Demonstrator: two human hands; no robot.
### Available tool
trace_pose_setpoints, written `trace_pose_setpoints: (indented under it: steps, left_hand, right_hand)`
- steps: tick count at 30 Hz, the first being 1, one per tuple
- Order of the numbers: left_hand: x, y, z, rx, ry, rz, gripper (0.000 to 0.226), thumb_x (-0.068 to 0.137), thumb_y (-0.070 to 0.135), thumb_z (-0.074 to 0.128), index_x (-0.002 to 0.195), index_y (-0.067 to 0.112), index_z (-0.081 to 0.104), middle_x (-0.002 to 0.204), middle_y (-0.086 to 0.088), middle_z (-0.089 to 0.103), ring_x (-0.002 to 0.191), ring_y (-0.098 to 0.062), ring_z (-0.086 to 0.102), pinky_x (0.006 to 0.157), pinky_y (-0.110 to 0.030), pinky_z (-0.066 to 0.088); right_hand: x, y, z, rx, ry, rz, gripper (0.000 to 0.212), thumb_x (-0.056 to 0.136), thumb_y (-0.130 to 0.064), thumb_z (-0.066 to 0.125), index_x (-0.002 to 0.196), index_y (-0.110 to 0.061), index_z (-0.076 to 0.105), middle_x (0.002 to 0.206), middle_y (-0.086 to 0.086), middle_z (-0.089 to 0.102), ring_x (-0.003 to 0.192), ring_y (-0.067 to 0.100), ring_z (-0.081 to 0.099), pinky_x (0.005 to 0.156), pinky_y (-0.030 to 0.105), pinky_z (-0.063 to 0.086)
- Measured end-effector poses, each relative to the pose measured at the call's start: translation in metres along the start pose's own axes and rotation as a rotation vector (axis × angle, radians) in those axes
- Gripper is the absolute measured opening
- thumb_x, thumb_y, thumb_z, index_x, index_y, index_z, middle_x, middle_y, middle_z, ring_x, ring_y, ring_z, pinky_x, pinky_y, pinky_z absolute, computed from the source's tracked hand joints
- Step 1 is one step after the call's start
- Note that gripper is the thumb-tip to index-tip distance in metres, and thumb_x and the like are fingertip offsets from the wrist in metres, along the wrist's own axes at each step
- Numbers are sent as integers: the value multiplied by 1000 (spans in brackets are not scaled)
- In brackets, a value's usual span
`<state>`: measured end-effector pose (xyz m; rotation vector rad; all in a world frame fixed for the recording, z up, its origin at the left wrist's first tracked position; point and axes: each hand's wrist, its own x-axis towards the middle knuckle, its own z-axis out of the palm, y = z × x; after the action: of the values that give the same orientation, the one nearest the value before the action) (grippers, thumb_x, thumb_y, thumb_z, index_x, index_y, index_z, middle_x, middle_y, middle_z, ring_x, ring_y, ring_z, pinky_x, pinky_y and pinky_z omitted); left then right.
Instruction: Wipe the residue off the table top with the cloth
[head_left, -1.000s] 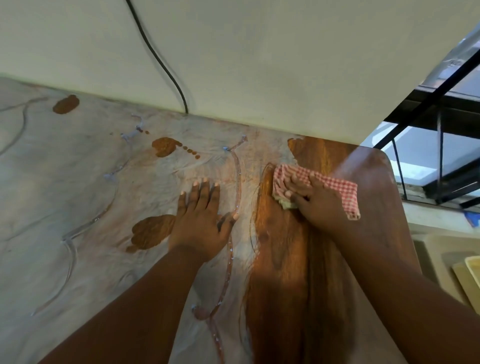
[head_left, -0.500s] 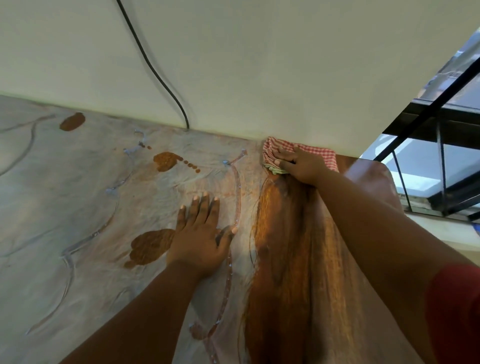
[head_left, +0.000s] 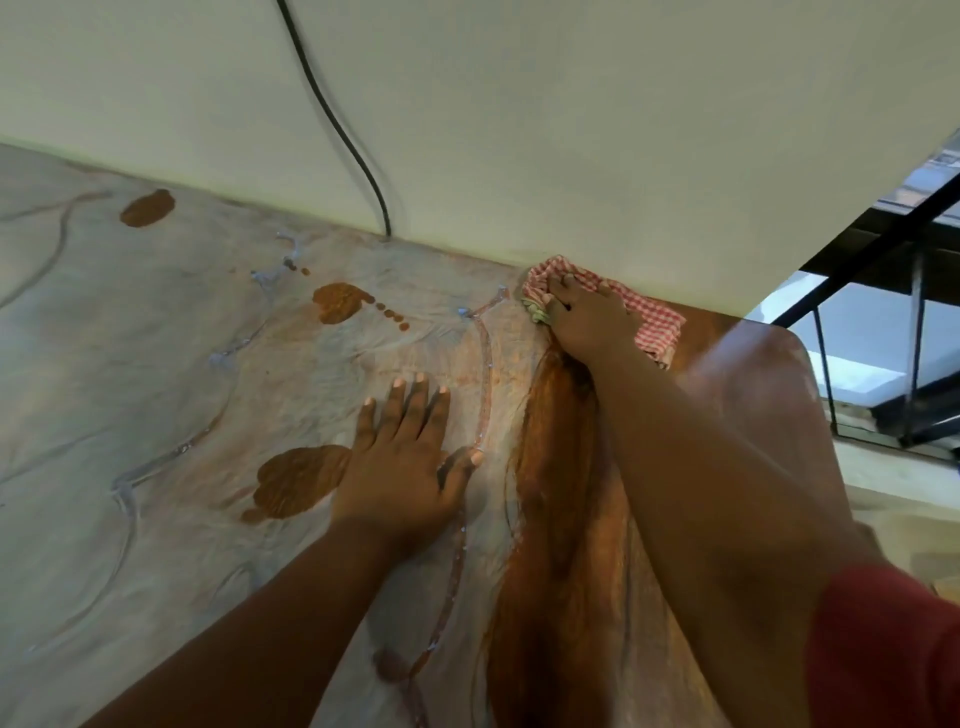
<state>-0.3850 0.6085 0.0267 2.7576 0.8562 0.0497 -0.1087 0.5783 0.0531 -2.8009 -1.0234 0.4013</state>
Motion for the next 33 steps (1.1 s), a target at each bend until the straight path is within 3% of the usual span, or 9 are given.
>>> trace_pose_setpoints:
  steps: [11, 14, 17, 23, 27, 31, 33]
  left_hand:
    - [0, 0, 3, -14, 44, -7, 77, 93, 64, 13, 153, 17, 3, 160, -4, 1, 147, -21, -8, 118, -41, -7]
    - [-1, 0, 2, -30, 49, 4, 76, 94, 63, 15, 153, 17, 7, 160, -4, 3, 146, -20, -8, 118, -42, -6]
    - [-1, 1, -1, -39, 37, -1, 76, 93, 64, 10, 153, 19, -1, 159, -1, -7, 144, -17, -19, 117, -40, -12]
    - [-2, 1, -5, -31, -4, -15, 74, 93, 65, 4, 151, 23, -14, 156, 2, -22, 139, -14, -32, 115, -41, -17]
    - [-1, 1, -5, -35, -15, -11, 74, 92, 67, 4, 149, 24, -17, 154, 3, -27, 137, -13, -36, 113, -41, -18]
    - [0, 1, -7, -35, -39, -13, 77, 90, 70, 0, 149, 24, -18, 154, 4, -29, 136, -13, -37, 113, -42, -18]
    - [0, 1, -6, -28, -37, -9, 76, 91, 70, 1, 149, 24, -18, 154, 4, -28, 137, -14, -36, 114, -42, -17]
  right_hand:
    - [-51, -3, 13, -71, -96, -323, 46, 101, -46, 24, 147, -46, 19, 155, -20, 14, 144, 22, 12, 110, 52, 12]
    - [-55, 34, 8, -82, -126, -314, 45, 99, -53, 23, 144, -52, 19, 154, -23, 16, 144, 19, 13, 111, 54, 14]
    - [-41, 49, 2, -97, -116, -229, 47, 98, -57, 19, 144, -52, 14, 154, -22, 14, 144, 22, 14, 110, 58, 18]
    - [13, -21, 12, -106, -54, -152, 58, 92, -51, 10, 149, -39, 13, 158, -11, 15, 141, 34, 21, 107, 63, 20]
    - [15, -64, 12, -76, -43, -118, 50, 100, -45, 21, 149, -37, 17, 157, -11, 16, 141, 37, 14, 106, 65, 14]
    - [11, -78, 10, -62, -63, -231, 49, 100, -46, 25, 148, -42, 18, 158, -14, 13, 140, 36, 14, 106, 65, 14]
    - [11, -63, 10, -24, -77, -309, 49, 97, -50, 28, 145, -48, 20, 156, -13, 20, 139, 34, 20, 108, 62, 18]
